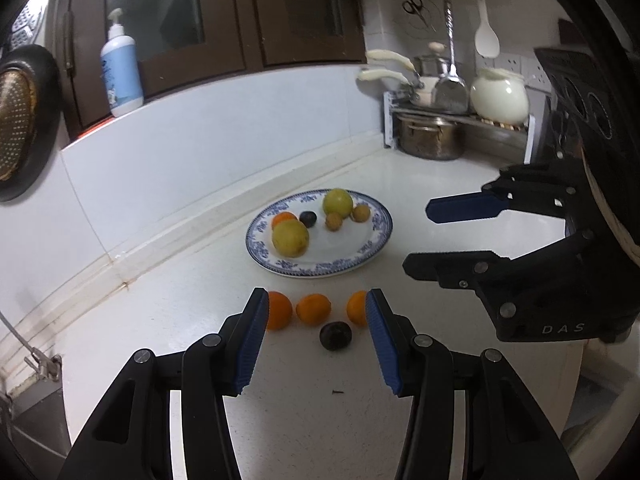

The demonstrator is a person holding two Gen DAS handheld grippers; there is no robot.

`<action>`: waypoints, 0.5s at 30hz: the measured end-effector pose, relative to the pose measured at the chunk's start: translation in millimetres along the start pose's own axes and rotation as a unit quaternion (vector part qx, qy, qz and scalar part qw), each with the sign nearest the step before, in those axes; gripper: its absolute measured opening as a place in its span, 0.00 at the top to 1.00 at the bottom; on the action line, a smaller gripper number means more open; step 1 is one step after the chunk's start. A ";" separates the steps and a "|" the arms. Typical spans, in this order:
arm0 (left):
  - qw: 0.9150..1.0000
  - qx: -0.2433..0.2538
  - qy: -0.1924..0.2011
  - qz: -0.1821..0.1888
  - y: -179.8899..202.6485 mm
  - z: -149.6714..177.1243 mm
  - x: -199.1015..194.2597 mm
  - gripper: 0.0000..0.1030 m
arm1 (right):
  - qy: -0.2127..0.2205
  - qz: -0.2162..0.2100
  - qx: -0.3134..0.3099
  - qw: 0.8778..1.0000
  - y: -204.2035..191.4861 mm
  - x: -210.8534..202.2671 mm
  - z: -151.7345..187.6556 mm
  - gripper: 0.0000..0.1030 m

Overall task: Organize fruits
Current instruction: 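Grasp the second dark plum with the left tool while the right tool grasps an orange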

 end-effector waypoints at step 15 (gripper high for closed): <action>0.995 0.073 -0.056 0.025 13.2 25.7 55.1 0.58 | -0.073 -0.031 -0.116 0.990 -16.4 60.3 28.8 0.54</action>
Point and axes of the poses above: each gripper's, at about its wrist camera, not at the fingertips, and x roughly the way its jaws point, y to its right, z to its underside, the point moved 8 cm from there along x, roughly the way its jaws point, and after that the axes turned 8 degrees about -y, right-handed, at the moved point
